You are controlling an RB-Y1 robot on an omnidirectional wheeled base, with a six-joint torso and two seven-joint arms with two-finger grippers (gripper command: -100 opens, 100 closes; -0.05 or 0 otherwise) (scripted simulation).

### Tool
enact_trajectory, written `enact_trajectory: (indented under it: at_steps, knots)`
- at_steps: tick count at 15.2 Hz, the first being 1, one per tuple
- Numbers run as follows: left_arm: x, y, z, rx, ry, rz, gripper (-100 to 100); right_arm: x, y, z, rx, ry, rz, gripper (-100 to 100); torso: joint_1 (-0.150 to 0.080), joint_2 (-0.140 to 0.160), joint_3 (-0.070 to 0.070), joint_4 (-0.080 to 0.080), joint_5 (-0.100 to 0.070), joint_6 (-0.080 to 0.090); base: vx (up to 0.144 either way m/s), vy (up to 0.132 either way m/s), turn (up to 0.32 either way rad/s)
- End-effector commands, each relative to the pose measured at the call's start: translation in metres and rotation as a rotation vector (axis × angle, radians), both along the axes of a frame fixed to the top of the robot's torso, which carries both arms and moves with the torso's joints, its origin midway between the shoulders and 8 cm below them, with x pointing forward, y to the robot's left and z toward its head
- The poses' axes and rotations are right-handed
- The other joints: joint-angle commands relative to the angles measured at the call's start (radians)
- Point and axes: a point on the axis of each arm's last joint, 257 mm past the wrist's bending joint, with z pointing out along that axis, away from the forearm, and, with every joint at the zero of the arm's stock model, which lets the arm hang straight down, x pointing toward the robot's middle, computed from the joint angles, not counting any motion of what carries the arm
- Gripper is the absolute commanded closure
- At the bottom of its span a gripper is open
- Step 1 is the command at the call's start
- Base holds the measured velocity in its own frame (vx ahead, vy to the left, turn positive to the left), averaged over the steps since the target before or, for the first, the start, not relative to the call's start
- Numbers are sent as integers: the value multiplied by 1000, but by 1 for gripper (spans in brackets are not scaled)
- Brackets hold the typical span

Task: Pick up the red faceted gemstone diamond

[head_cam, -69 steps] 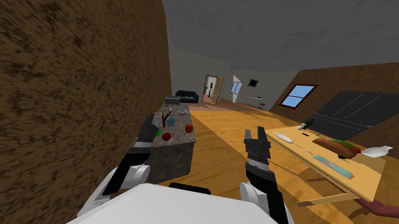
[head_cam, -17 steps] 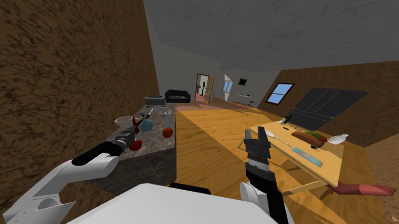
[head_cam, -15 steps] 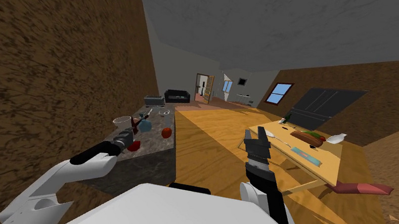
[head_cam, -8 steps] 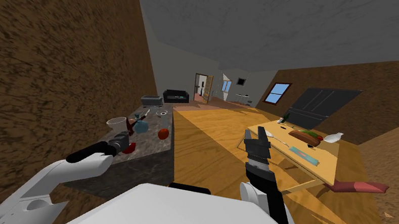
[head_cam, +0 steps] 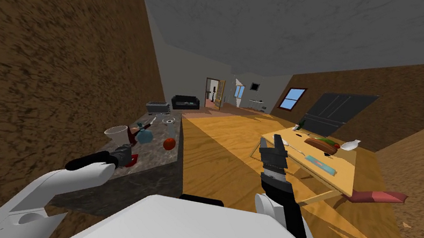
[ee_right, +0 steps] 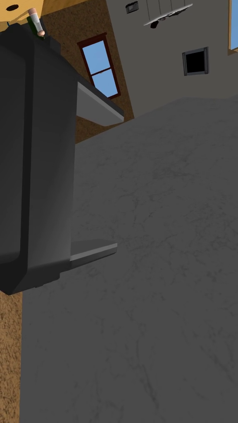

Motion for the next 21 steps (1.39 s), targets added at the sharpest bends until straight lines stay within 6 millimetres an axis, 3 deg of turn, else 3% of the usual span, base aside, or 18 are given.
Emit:
enact_trajectory:
  at_steps: [1, 7, 11, 12, 21]
  knots:
    - [-14, 4, -10, -36, 40, 31, -100, 0, 0, 0, 0, 0, 0, 0, 0, 0, 0, 0, 0, 0, 44, -26, -34]
    - [-36, 10, -30, -101, 106, 85, -100, 0, 0, 0, 0, 0, 0, 0, 1, 0, 0, 0, 0, 0, 46, -19, -24]
    - [-59, 9, -54, -166, 172, 130, -100, 0, 0, 0, 0, 0, 0, 0, 2, 0, 0, 0, 1, 0, 43, -7, -24]
    - [-51, 11, -46, -147, 152, 118, -100, 0, 0, 0, 0, 0, 0, 0, 2, 0, 0, 0, 1, 0, 25, -2, -7]
    - [-29, 25, -52, -149, 158, 74, -100, 0, 0, 0, 0, 0, 0, 0, 1, 1, 0, 0, 0, 0, 38, -31, 117]
